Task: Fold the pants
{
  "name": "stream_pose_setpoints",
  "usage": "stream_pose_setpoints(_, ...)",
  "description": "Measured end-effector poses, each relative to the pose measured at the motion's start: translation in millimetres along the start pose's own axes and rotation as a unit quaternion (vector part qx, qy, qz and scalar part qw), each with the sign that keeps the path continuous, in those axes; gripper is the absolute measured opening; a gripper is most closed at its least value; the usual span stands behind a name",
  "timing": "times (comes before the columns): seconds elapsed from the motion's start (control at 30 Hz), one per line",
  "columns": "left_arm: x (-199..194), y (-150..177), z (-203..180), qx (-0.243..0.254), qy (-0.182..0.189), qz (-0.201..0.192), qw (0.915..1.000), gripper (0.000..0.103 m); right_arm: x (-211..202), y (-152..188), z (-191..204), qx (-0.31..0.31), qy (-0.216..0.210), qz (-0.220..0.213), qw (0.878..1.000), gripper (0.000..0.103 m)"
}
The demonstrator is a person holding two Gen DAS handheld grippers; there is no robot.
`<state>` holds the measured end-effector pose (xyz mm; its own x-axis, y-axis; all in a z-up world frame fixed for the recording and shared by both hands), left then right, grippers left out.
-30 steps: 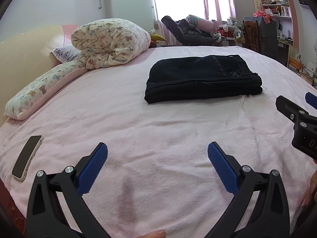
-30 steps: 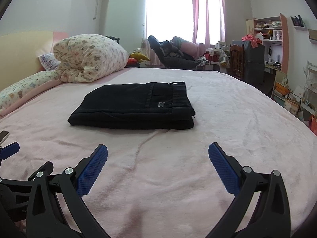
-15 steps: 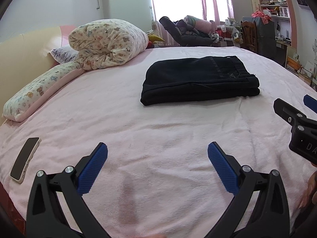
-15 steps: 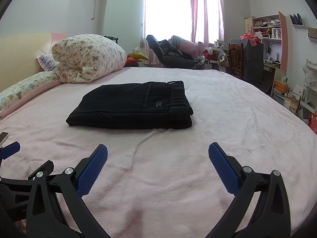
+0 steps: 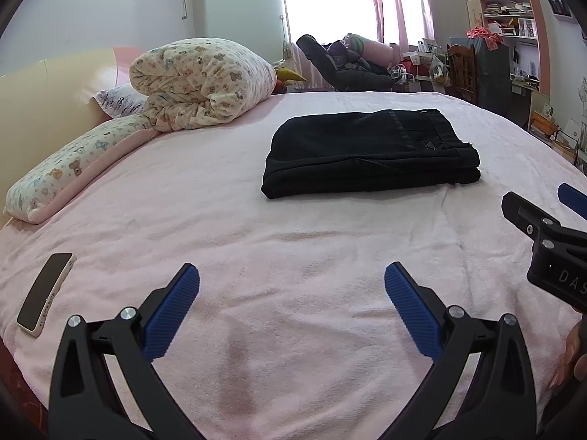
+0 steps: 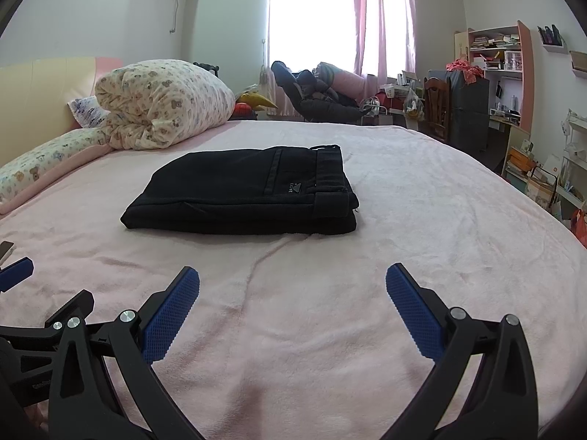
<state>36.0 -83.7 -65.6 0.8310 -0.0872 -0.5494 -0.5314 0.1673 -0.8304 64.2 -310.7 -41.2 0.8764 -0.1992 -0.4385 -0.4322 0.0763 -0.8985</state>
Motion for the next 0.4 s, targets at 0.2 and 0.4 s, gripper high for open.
stream_pose_setpoints(0.2,-0.8,1.6,-0.5,0.003,0.005,0.003,1.0,0.101,-0.1,-0.3,-0.2,0.0,0.0,0.0,1.0,0.102)
stream_pose_setpoints(0.4,-0.7,2.1,-0.6,0.002,0.006,0.005,1.0,0.101,-0.1,-0.4,-0.6,0.0,0.0,0.0,1.0,0.102)
Point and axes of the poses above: each gripper's, at about its wrist camera, not at the fingertips, and x roughly the way its jaws point, z to its left, y to its underside, the point moved 9 cm from there along x, roughly the way its jaws point, and after that the axes turned 3 degrees about y, right-handed, at the moved point
